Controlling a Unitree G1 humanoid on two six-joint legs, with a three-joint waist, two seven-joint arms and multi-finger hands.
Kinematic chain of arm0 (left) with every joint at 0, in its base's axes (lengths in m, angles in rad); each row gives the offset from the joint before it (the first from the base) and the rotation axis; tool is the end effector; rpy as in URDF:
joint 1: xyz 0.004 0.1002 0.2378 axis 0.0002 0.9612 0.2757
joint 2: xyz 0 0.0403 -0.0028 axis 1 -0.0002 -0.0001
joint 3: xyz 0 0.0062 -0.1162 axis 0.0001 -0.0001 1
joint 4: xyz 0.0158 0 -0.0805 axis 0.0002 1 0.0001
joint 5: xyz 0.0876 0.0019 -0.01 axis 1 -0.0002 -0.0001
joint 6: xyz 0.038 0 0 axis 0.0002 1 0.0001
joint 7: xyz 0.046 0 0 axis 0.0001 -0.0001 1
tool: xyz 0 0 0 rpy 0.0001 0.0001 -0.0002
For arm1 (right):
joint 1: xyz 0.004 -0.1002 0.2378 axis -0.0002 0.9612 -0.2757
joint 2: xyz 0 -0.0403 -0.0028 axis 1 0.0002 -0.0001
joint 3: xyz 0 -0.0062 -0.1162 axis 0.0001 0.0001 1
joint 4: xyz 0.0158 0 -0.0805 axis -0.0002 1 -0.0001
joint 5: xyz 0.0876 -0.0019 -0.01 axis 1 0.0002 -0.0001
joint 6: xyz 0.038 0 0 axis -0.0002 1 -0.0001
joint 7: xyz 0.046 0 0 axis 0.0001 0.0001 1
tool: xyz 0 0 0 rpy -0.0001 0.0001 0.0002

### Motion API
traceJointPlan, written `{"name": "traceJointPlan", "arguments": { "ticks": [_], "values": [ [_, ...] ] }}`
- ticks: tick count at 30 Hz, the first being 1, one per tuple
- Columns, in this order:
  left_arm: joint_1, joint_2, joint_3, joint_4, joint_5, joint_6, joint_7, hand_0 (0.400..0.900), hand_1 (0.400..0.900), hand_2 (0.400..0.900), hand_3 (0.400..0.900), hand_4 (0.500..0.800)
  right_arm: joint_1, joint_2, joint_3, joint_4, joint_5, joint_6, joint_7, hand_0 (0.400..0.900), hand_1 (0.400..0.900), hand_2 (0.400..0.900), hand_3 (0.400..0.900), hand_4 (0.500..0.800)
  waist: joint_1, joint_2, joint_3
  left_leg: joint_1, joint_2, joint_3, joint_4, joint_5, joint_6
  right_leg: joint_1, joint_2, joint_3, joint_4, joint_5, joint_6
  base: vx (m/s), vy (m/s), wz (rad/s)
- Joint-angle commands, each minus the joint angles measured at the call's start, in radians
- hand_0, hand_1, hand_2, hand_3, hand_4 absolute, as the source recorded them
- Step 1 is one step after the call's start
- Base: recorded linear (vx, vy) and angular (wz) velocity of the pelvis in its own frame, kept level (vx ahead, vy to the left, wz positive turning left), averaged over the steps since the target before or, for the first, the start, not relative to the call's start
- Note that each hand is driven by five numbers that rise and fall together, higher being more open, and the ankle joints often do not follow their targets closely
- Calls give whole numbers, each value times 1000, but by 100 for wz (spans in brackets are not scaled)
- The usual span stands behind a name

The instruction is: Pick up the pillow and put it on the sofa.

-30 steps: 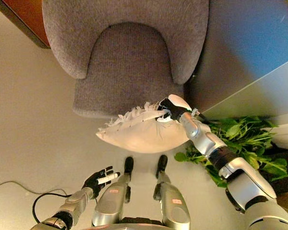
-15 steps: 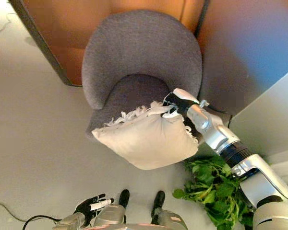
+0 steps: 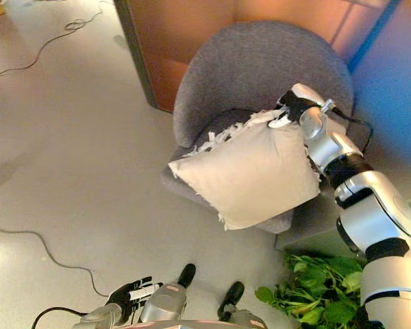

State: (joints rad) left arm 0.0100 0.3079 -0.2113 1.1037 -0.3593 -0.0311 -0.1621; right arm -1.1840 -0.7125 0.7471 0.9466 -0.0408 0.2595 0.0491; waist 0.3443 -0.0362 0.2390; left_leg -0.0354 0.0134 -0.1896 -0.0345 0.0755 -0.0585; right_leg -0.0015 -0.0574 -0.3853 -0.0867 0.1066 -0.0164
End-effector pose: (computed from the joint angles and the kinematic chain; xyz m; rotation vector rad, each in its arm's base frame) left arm 0.0843 0.2391 -0.1058 -0.0147 1.0799 0.0355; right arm 0.3591 -0.2440 0.2108 -1.1491 0.1945 -0.1047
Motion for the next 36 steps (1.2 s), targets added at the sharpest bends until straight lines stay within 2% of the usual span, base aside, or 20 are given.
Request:
{"name": "traceJointPlan", "arguments": {
  "ticks": [1, 5, 10, 16, 21, 24, 27, 30, 32, 36],
  "values": [
    [20, 64, -124, 10, -26, 9, -9, 900, 900, 900, 900, 800, -372, -42, 75, 91, -1, 3, -114, 900, 900, 900, 900, 800, 48, -36, -73, -32, -42, -21, -41, 8, -2, 88, -29, -28, 89, -148, 63, 8, 36, 26],
    [21, 72, -139, -4, -34, 20, -36, 900, 900, 900, 900, 800, -430, -27, 101, 187, 10, 10, -103, 900, 900, 900, 900, 800, 73, -32, -62, -45, -46, -37, -40, 10, -2, 90, -34, -48, 94, -158, 61, -24, 32, 19],
    [44, 68, -150, -19, -24, 20, -36, 900, 900, 900, 900, 800, -427, -27, 107, 215, 34, 35, -76, 900, 900, 900, 900, 800, 77, -34, -68, -38, -47, -36, -43, 10, 0, 98, -38, -50, 92, -157, 64, 6, 13, 1],
    [50, 63, -154, -19, -17, 24, -38, 900, 900, 900, 900, 800, -404, -32, 83, 228, 64, 45, -35, 900, 900, 900, 900, 800, 56, -40, -85, -16, -45, -16, -48, 4, 5, 108, -44, -36, 83, -147, 74, 17, 8, -14],
    [40, 57, -156, -8, -14, 39, -40, 900, 900, 900, 900, 800, -341, -23, 6, 216, 204, 63, 2, 900, 900, 900, 900, 800, 24, -37, -101, 1, -39, 13, -51, -3, 6, 108, -45, -9, 81, -142, 80, -8, 12, -19],
    [34, 46, -159, 1, 0, 50, -48, 900, 900, 900, 900, 800, -227, 1, -101, 191, 320, 75, -9, 900, 900, 900, 900, 800, 2, -31, -107, 14, -33, 34, -52, -10, 8, 106, -48, 10, 85, -142, 82, -34, 7, -22],
    [33, 23, -145, 14, 5, 45, -45, 900, 900, 900, 900, 800, -1, 46, -244, 151, 353, 19, -10, 900, 900, 900, 900, 800, -29, -15, -110, 31, -29, 56, -53, -20, 14, 107, -47, 35, 85, -140, 83, -41, 9, -29],
    [34, 7, -137, 33, -9, 19, -36, 900, 900, 900, 900, 800, 219, 117, -349, 86, 402, -50, -34, 900, 900, 900, 900, 800, -65, 1, -110, 44, -24, 81, -53, -27, 18, 104, -44, 62, 85, -137, 84, -63, 5, -34],
    [24, -5, -123, 42, -19, 17, -30, 900, 900, 900, 900, 800, 382, 188, -379, 3, 410, -106, -86, 900, 900, 900, 900, 800, -96, 7, -107, 47, -21, 100, -53, -32, 20, 98, -40, 81, 85, -136, 84, -92, -16, -37],
    [27, -30, -105, 46, -30, 6, -26, 900, 900, 900, 900, 800, 687, 301, -397, -137, 385, -146, -147, 900, 900, 900, 900, 800, -159, 11, -106, 55, -16, 139, -53, -44, 25, 85, -32, 121, 85, -134, 86, -88, -29, -36]
  ]
}}
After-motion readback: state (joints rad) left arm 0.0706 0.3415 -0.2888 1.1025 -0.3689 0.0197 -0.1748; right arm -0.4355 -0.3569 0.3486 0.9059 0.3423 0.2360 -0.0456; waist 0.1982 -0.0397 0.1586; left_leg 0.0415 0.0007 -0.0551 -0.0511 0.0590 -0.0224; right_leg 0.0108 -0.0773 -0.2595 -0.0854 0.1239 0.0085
